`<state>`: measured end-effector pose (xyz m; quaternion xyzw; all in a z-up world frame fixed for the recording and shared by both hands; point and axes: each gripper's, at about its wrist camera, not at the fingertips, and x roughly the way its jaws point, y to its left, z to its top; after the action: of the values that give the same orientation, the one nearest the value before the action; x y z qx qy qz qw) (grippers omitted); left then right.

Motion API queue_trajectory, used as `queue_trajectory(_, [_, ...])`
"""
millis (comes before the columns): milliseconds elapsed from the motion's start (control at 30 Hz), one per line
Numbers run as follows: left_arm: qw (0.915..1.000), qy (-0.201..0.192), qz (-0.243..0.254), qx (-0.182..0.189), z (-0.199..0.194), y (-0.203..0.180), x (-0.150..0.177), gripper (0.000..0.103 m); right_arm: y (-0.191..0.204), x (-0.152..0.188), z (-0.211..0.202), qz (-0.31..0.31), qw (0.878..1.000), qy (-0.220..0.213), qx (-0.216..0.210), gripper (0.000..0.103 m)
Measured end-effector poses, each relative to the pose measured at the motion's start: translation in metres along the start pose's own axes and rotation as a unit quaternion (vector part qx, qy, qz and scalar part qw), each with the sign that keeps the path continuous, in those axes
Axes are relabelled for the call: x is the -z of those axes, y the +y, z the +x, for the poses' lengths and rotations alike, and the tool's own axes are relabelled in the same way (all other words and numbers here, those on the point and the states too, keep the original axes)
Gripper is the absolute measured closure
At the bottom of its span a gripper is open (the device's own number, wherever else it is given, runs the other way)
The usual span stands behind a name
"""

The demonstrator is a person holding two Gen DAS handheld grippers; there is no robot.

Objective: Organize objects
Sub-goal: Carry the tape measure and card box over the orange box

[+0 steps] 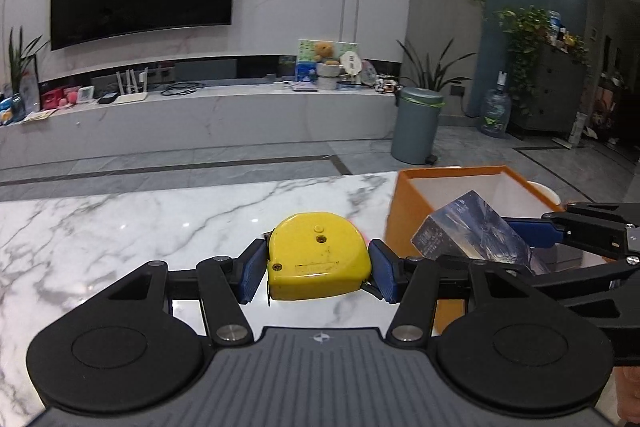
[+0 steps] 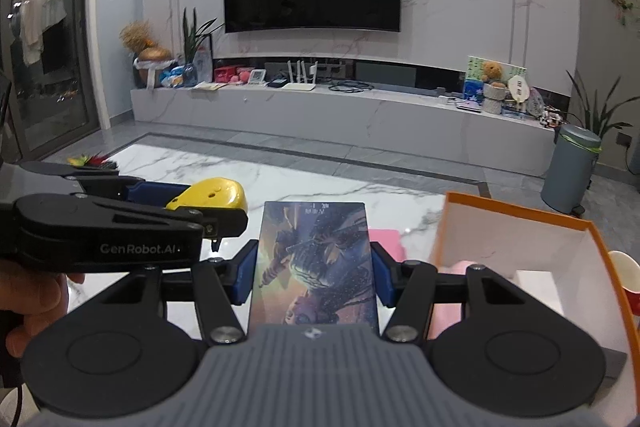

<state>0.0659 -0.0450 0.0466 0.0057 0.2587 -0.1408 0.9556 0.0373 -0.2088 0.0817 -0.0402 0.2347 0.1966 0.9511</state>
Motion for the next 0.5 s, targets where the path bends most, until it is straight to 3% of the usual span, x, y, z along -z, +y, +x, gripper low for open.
queue_trajectory(500, [0.9984,-0.001,0.041,0.039,0.031,-0.058,-0.020,0.039,-0.071,0.004,-0.022,0.044,0.998,-0.014,0.047,0.044])
